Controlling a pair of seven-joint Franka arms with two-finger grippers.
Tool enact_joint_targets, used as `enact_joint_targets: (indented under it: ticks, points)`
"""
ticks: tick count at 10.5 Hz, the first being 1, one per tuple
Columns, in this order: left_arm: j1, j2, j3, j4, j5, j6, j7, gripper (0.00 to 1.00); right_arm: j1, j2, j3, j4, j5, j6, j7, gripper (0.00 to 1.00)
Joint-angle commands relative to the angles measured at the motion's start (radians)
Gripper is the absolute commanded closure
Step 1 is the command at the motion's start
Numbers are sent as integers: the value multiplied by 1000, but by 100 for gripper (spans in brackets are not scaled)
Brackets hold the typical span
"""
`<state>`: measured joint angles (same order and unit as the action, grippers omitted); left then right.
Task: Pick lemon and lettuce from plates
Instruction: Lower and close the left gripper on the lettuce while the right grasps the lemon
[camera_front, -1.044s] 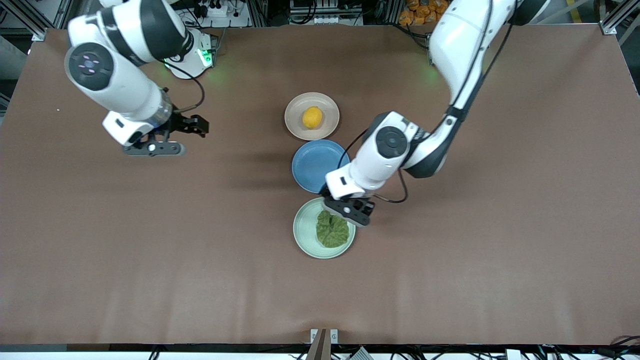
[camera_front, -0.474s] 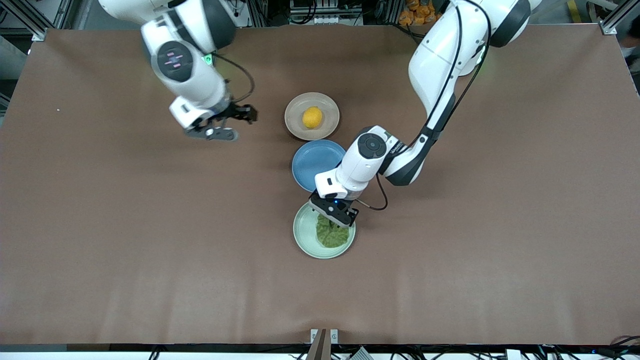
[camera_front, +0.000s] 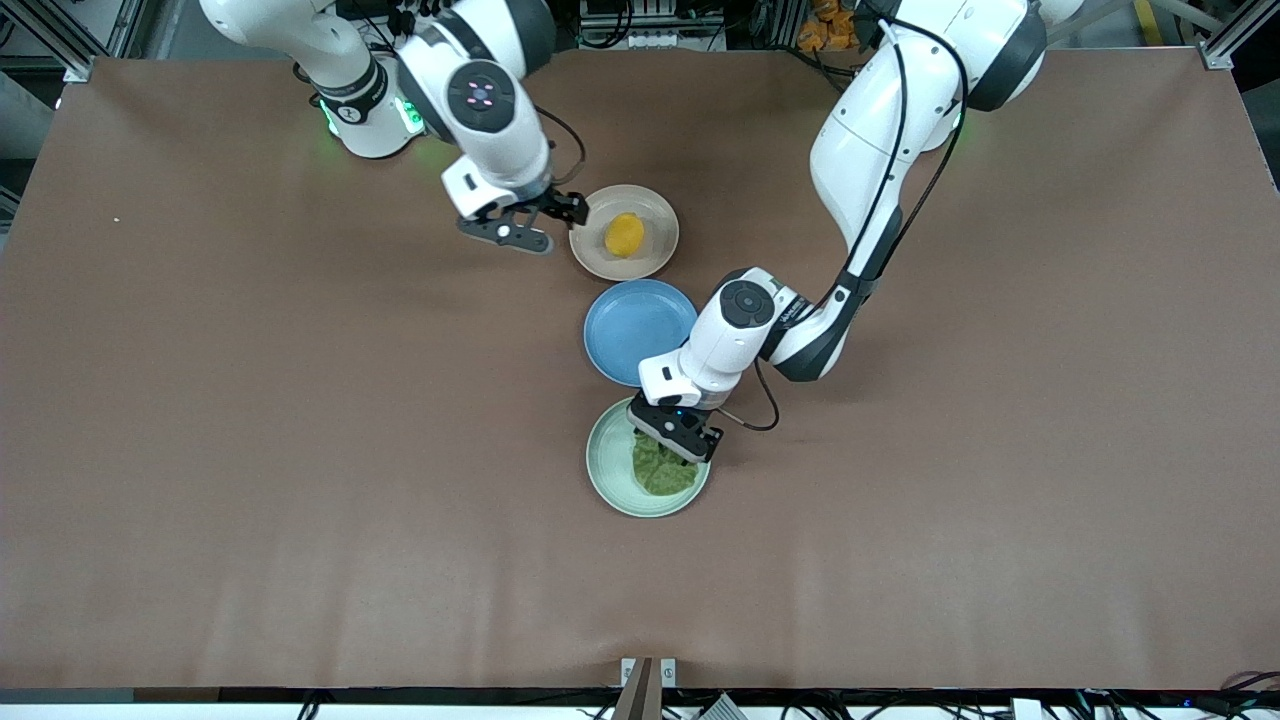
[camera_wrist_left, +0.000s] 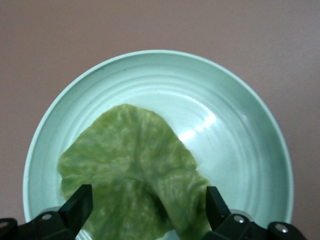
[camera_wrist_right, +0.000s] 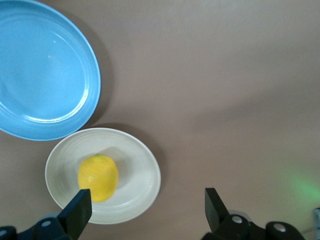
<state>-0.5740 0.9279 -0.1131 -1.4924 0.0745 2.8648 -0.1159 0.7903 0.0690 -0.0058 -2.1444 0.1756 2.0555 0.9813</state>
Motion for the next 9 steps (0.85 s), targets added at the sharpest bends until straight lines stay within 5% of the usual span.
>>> enact_joint_targets:
  ticks: [1,2,5,9]
  points:
    - [-30,32,38,29,21,18,7,0,96,121,-8,23,16,121,202,0]
    - [-30,32,38,29,21,18,7,6,98,156,-8,47,16,121,206,0]
    - [-30,26,38,29,19,18,1,46,110,262,-5,106,24,156,180,0]
    - [-17,12,38,14,22,18,5,52,150,316,-3,104,111,268,151,0]
